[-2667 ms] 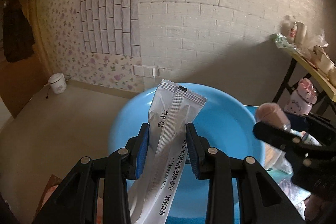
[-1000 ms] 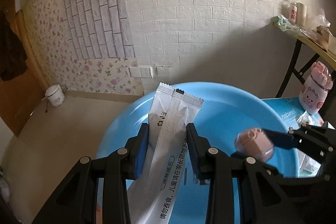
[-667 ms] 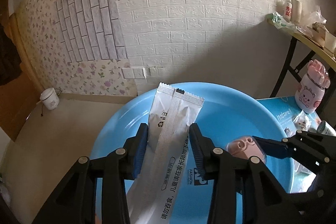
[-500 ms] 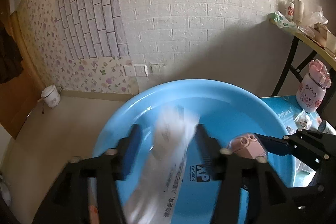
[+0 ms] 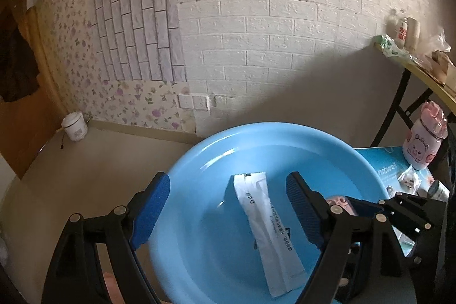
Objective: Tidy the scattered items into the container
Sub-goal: 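Open the left gripper to drop the packet while the right gripper releases the case, then move both grippers back toward the remaining items on the table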
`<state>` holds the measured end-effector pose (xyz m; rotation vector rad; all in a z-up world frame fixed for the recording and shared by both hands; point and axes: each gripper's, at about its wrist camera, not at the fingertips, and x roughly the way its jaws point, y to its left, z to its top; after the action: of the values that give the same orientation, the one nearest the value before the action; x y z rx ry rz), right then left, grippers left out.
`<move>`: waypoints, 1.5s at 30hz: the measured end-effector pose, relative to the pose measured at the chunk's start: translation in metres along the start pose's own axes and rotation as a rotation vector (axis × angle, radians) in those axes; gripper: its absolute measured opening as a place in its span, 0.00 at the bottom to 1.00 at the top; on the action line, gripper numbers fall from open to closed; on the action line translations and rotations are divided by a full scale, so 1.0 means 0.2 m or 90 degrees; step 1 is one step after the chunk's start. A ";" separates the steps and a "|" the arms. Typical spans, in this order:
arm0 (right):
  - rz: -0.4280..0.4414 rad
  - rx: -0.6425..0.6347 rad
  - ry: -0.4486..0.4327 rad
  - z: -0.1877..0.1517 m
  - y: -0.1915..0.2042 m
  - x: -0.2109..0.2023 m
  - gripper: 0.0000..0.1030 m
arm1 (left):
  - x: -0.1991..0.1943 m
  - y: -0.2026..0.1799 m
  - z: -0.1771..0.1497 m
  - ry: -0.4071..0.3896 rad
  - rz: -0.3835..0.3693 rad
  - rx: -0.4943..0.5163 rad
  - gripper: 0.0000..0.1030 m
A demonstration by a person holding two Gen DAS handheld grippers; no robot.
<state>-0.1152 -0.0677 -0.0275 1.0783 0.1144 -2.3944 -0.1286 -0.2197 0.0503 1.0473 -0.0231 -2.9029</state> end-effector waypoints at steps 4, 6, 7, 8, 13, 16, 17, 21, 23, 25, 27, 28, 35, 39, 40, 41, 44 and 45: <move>0.003 -0.002 0.001 0.01 0.00 0.01 0.46 | 0.00 0.02 -0.02 0.002 0.000 -0.009 0.80; 0.004 -0.006 0.003 0.01 0.01 0.01 0.46 | -0.01 0.02 -0.02 0.002 -0.001 -0.009 0.80; 0.005 -0.008 0.004 0.01 0.01 0.02 0.46 | -0.01 0.02 -0.02 0.003 -0.002 -0.009 0.80; 0.004 -0.010 0.004 0.01 0.01 0.02 0.46 | -0.01 0.02 -0.02 0.003 -0.001 -0.008 0.80; -0.011 -0.007 0.016 0.01 0.01 0.03 0.53 | -0.01 0.03 -0.02 0.001 -0.002 -0.011 0.80; -0.008 -0.001 0.002 0.02 0.00 0.00 0.76 | -0.02 0.03 -0.02 0.001 -0.004 -0.012 0.80; -0.009 -0.004 -0.001 0.02 0.00 0.00 0.76 | -0.02 0.03 -0.03 0.002 -0.003 -0.011 0.80; -0.012 -0.006 -0.003 0.02 0.01 -0.02 0.76 | -0.02 0.03 -0.04 0.007 -0.001 -0.015 0.80; -0.014 -0.002 -0.002 0.01 0.00 -0.03 0.76 | -0.03 0.03 -0.05 0.007 -0.001 -0.017 0.80; -0.014 -0.001 -0.001 0.00 -0.01 -0.04 0.76 | -0.05 0.02 -0.06 0.007 -0.002 -0.020 0.80; -0.013 -0.001 -0.002 -0.01 -0.01 -0.06 0.76 | -0.06 0.01 -0.07 0.008 -0.003 -0.022 0.80; -0.012 -0.002 -0.004 -0.02 -0.01 -0.07 0.76 | -0.07 0.00 -0.07 0.009 -0.004 -0.023 0.80; -0.013 -0.002 -0.020 -0.06 -0.02 -0.17 0.76 | -0.14 -0.09 -0.12 0.018 -0.011 -0.019 0.80; -0.015 0.006 -0.023 -0.10 -0.05 -0.25 0.76 | -0.19 -0.14 -0.16 0.021 -0.016 -0.021 0.81; -0.018 0.007 -0.025 -0.11 -0.06 -0.26 0.76 | -0.20 -0.15 -0.16 0.022 -0.018 -0.023 0.81; -0.021 0.008 -0.026 -0.12 -0.07 -0.28 0.76 | -0.21 -0.15 -0.17 0.023 -0.018 -0.023 0.81; -0.027 0.022 -0.026 -0.15 -0.12 -0.32 0.76 | -0.24 -0.18 -0.18 0.025 -0.021 -0.025 0.81; -0.028 0.027 -0.025 -0.16 -0.14 -0.33 0.76 | -0.25 -0.20 -0.19 0.024 -0.022 -0.026 0.81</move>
<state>-0.0695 -0.0076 -0.0049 1.0576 0.0753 -2.4667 -0.0676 -0.1776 0.0525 1.1076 0.0550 -2.8996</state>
